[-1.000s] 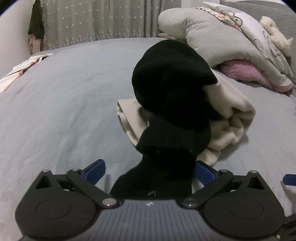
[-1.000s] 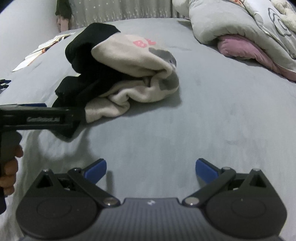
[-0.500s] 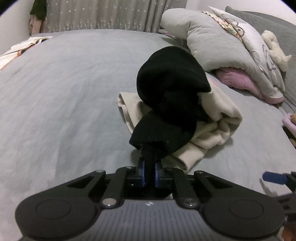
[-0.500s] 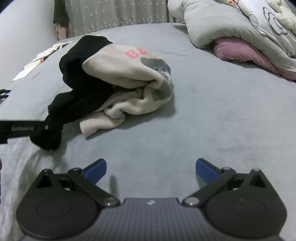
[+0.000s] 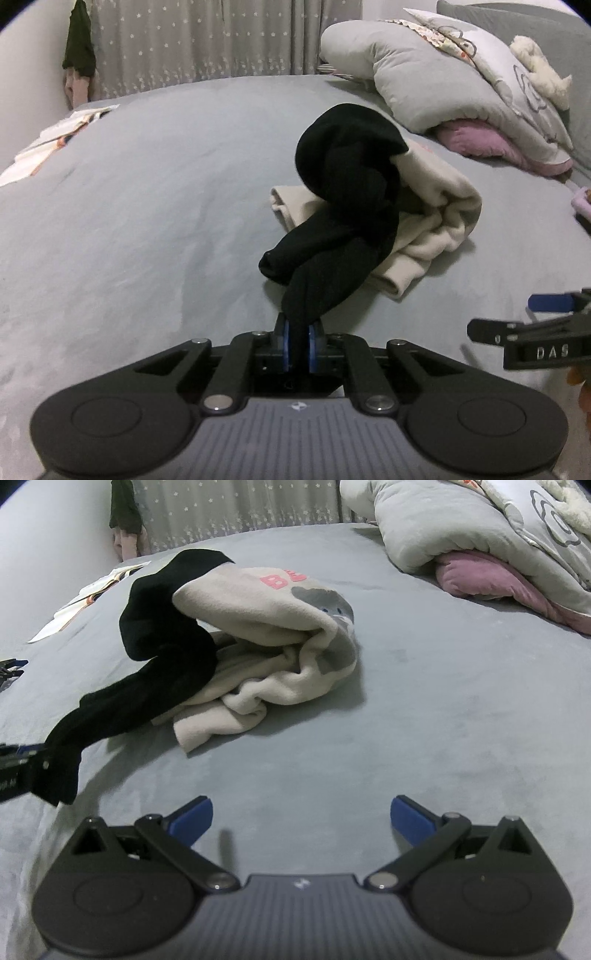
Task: Fold clothes
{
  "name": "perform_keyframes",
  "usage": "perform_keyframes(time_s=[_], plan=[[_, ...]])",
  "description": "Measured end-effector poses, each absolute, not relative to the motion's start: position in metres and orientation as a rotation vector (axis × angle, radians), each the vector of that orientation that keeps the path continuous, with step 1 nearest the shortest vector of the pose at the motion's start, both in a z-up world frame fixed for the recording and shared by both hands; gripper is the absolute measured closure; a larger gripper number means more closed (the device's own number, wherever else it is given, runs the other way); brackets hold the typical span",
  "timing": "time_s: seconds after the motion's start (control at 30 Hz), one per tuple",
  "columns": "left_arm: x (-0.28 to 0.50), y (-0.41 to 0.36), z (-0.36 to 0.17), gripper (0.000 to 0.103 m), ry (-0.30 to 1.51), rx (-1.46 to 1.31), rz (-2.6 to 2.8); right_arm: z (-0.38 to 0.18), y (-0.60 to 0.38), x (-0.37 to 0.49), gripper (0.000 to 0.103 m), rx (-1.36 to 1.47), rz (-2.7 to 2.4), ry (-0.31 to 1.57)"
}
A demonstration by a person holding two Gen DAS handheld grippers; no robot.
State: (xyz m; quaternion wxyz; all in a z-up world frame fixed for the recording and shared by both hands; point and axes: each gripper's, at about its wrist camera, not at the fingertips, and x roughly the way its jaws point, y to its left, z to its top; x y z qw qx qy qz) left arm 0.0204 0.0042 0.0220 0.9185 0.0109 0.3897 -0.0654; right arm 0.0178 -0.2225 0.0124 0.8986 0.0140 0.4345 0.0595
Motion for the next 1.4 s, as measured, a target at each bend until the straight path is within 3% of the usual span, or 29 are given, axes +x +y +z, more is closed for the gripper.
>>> perform_keyframes(time_s=[0.47,1.07,1.3,1.37,1.4], plan=[[0.008,0.022,0.011,0.095,0.818,-0.032,-0.153,0.003,-0.175,-0.001,0.001,-0.153,0.142,0.822],[0.016,0.061,0.014,0.095,0.832,-0.143,-0.152,0.004,-0.144,0.036,0.015,-0.109,0.078,0.807],[0.021,0.077,0.011,0.095,0.847,-0.182,-0.137,-0.003,-0.130,0.066,0.029,-0.151,0.024,0.781],[0.021,0.079,0.011,0.095,0.849,-0.186,-0.136,-0.004,-0.126,0.069,0.035,-0.158,0.026,0.768],[0.022,0.079,0.012,0.095,0.849,-0.186,-0.135,-0.004,-0.124,0.069,0.044,-0.162,0.029,0.761]])
